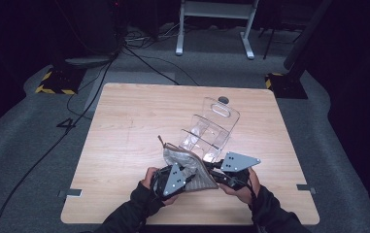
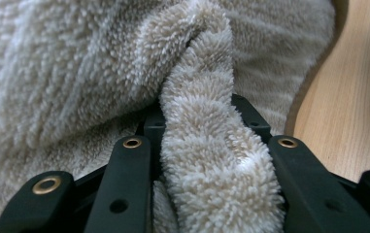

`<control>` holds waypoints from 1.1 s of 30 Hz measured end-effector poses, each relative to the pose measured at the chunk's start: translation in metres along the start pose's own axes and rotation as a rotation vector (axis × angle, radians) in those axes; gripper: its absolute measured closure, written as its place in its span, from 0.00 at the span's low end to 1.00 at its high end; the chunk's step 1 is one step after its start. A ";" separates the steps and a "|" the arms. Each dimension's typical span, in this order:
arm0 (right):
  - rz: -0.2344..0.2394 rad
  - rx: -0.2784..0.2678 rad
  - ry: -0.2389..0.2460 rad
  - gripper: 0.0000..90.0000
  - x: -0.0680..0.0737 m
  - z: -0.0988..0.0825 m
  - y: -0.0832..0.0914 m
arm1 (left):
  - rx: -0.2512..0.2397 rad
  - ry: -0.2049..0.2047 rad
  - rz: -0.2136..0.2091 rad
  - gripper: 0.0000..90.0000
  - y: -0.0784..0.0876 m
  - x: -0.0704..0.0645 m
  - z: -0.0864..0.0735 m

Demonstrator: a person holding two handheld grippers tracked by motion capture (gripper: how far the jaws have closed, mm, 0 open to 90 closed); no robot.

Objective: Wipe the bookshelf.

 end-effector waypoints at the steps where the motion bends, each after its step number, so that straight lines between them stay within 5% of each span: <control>1: 0.004 -0.003 -0.004 0.95 0.000 0.000 0.000 | 0.008 0.000 -0.004 0.74 -0.001 0.001 -0.001; 7: 0.002 0.000 0.001 0.95 0.000 0.000 0.000 | 0.151 -0.021 0.019 0.75 -0.018 0.004 -0.026; 11: 0.000 0.000 0.003 0.95 0.000 0.000 0.000 | 0.169 0.031 0.016 0.75 -0.018 0.016 -0.032; 17: 0.002 -0.002 0.004 0.95 0.000 -0.001 0.001 | 0.166 0.100 0.078 0.74 -0.006 0.041 -0.035; 22: 0.005 -0.006 0.001 0.95 0.000 -0.001 0.000 | 0.063 0.194 0.135 0.74 0.020 0.068 -0.024; 26: 0.004 -0.006 -0.001 0.95 0.000 -0.001 0.001 | -0.032 0.233 0.160 0.74 0.035 0.078 -0.010; 29: 0.002 -0.004 0.000 0.95 0.000 0.000 0.000 | -0.091 0.218 0.150 0.74 0.041 0.073 0.006; 33: -0.010 -0.008 0.013 0.95 0.001 -0.002 0.001 | -0.113 0.135 0.105 0.73 0.041 0.054 0.017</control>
Point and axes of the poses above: each handheld gripper's, and its own axes: y roughly backward along the jaws, z roughly out of its top, x roughly to its left, the point moved 3 cm from there along -y, roughly forward along the jaws, and after that the axes turned 14 degrees about y, right-handed, at the moved point
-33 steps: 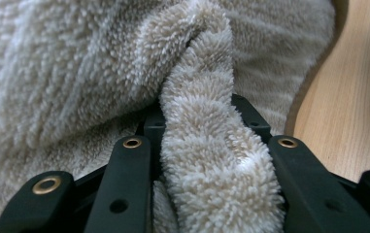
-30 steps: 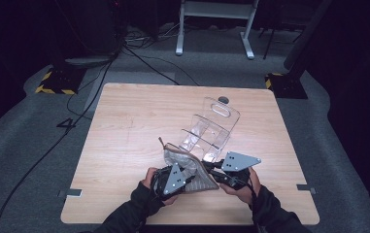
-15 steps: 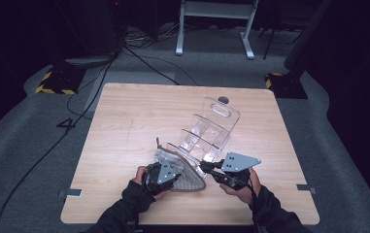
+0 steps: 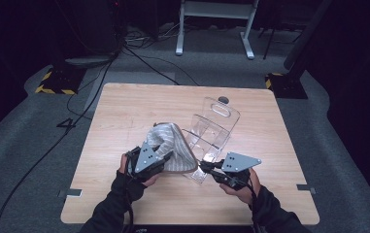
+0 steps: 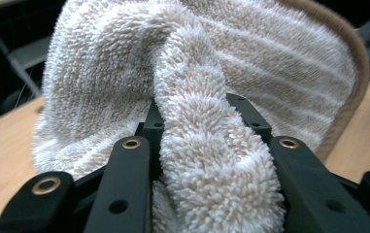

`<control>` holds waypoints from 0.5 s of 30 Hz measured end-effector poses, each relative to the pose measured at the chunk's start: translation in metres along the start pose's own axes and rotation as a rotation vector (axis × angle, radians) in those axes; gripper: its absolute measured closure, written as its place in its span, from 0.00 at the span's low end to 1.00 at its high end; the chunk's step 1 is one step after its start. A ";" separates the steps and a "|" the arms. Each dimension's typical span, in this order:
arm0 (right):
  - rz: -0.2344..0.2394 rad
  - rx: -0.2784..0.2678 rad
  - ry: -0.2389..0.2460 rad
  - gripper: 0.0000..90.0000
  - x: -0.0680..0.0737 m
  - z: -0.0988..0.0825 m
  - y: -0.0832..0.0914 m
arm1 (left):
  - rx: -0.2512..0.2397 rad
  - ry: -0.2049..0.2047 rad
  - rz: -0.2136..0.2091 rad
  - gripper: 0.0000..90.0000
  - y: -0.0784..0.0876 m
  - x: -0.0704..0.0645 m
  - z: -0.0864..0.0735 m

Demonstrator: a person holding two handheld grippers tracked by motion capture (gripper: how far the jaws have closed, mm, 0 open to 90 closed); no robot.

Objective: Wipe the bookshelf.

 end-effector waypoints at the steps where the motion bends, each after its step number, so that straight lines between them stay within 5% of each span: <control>1: -0.004 -0.001 0.004 0.95 0.000 0.000 0.000 | 0.000 -0.009 -0.019 0.74 -0.001 -0.004 -0.001; 5: -0.001 0.000 -0.002 0.95 0.000 0.000 -0.001 | 0.081 -0.117 -0.101 0.74 -0.013 -0.031 -0.014; 9: 0.005 -0.005 -0.009 0.95 0.000 0.000 -0.001 | 0.171 -0.145 -0.149 0.74 -0.033 -0.047 -0.031; 15: 0.009 -0.005 -0.008 0.95 0.000 0.000 -0.001 | 0.295 -0.177 -0.125 0.74 -0.051 -0.045 -0.055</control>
Point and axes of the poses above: each handheld gripper's, and its own axes: y roughly backward along the jaws, z roughly out of its top, x roughly to its left, the point moved 3 cm from there along -y, roughly forward along the jaws, and after that the axes turned 14 degrees about y, right-handed, at the moved point
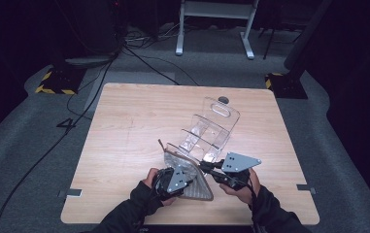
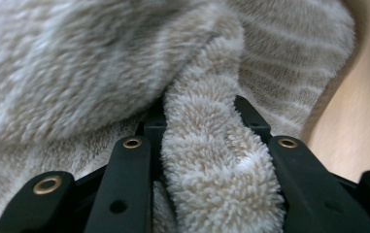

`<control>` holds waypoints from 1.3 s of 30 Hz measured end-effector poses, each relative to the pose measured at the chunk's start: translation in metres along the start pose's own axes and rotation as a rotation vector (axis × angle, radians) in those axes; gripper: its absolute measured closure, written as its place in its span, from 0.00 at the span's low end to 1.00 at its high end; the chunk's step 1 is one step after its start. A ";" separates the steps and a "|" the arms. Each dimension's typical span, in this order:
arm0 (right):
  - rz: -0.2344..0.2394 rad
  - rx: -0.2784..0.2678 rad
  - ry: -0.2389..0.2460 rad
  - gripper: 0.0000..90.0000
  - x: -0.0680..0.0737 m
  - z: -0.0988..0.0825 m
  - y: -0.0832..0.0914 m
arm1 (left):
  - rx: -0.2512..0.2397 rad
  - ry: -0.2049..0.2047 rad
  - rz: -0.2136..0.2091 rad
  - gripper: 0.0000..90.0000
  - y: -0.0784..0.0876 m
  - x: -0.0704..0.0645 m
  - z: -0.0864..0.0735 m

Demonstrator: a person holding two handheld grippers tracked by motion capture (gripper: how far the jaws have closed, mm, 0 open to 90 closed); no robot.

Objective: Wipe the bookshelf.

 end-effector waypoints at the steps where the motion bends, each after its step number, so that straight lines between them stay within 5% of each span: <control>1: 0.001 0.001 0.001 0.95 0.000 0.000 0.000 | 0.008 0.005 0.001 0.74 -0.001 0.003 -0.003; 3: 0.003 0.000 0.002 0.95 0.000 0.000 0.000 | 0.010 0.039 0.000 0.74 0.001 0.011 -0.006; 7: 0.009 0.000 0.003 0.95 -0.001 0.000 0.000 | 0.022 0.094 0.082 0.74 0.013 0.031 -0.013; 15: 0.009 -0.001 0.004 0.94 -0.001 0.001 -0.001 | -0.103 0.287 0.183 0.73 0.044 0.077 -0.013; 19: 0.008 -0.001 0.005 0.94 -0.001 0.001 -0.001 | -0.179 0.270 0.178 0.73 0.054 0.073 0.002; 26: 0.004 0.003 0.007 0.94 -0.001 0.000 -0.001 | -0.199 0.195 0.205 0.72 0.058 0.052 0.017; 32: 0.003 0.003 0.009 0.94 -0.001 0.001 -0.002 | -0.236 0.169 0.146 0.72 0.061 0.036 0.027; 39: 0.003 0.002 0.004 0.94 -0.001 0.001 -0.003 | -0.219 0.083 0.035 0.73 0.044 0.004 0.031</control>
Point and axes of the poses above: each handheld gripper's, and its own axes: y roughly backward along the jaws, z roughly out of its top, x roughly to its left, the point moved 3 cm from there along -y, roughly forward along the jaws, and after that the axes turned 14 degrees about y, right-handed, at the moved point
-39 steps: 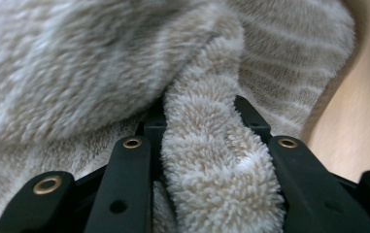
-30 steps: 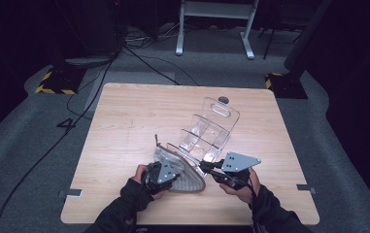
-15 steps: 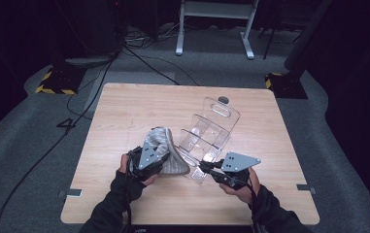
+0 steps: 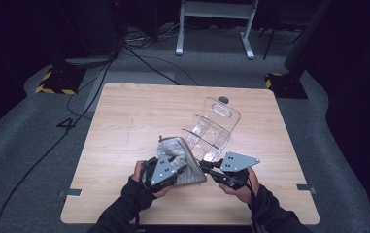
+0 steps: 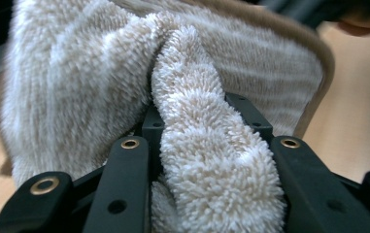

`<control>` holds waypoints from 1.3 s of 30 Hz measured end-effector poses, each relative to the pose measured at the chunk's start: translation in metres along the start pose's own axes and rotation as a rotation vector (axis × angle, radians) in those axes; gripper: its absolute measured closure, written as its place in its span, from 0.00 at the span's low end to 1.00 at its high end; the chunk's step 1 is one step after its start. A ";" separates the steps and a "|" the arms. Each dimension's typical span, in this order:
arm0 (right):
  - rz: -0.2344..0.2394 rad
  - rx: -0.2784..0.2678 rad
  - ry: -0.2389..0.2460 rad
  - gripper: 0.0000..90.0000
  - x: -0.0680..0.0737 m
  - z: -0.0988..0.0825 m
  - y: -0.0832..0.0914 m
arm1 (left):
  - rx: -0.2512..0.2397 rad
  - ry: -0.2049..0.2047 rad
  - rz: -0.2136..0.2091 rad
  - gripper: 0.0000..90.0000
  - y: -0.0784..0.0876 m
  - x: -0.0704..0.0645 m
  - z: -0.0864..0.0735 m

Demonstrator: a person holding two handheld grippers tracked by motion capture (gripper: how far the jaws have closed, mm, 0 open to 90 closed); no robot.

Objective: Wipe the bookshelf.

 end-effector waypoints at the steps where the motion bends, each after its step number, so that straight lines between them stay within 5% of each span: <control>1: -0.001 0.002 0.003 0.94 0.000 0.000 0.000 | 0.000 0.000 0.000 0.73 0.000 0.000 0.000; 3: -0.003 0.004 0.003 0.94 0.000 0.000 0.000 | 0.036 -0.050 -0.001 0.72 -0.015 -0.014 -0.007; 6: -0.008 0.005 -0.004 0.94 -0.001 -0.001 0.000 | 0.025 -0.010 -0.027 0.72 -0.016 -0.011 -0.008; 9: -0.007 0.004 -0.005 0.94 -0.001 -0.001 -0.001 | 0.034 -0.012 -0.022 0.73 -0.018 -0.014 -0.014; 18: -0.011 0.005 0.002 0.94 0.000 0.000 -0.001 | 0.172 -0.021 -0.029 0.74 -0.034 -0.008 -0.039; 21: -0.011 0.005 0.003 0.94 0.000 0.000 -0.001 | 0.205 0.047 -0.018 0.74 -0.031 0.009 -0.041; 25: -0.007 0.004 0.001 0.94 0.000 -0.001 -0.001 | 0.211 0.100 0.061 0.73 -0.020 0.036 -0.046; 31: -0.008 0.005 0.002 0.94 0.000 0.000 -0.001 | 0.127 0.184 0.129 0.73 -0.001 0.063 -0.035; 39: -0.012 0.005 -0.001 0.94 0.000 0.000 -0.001 | -0.040 0.159 0.143 0.73 0.023 0.057 -0.004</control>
Point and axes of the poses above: each handheld gripper's, and its own axes: y roughly backward along the jaws, z roughly out of its top, x roughly to its left, the point moved 3 cm from there along -y, roughly forward along the jaws, and after that the axes turned 14 degrees about y, right-handed, at the moved point
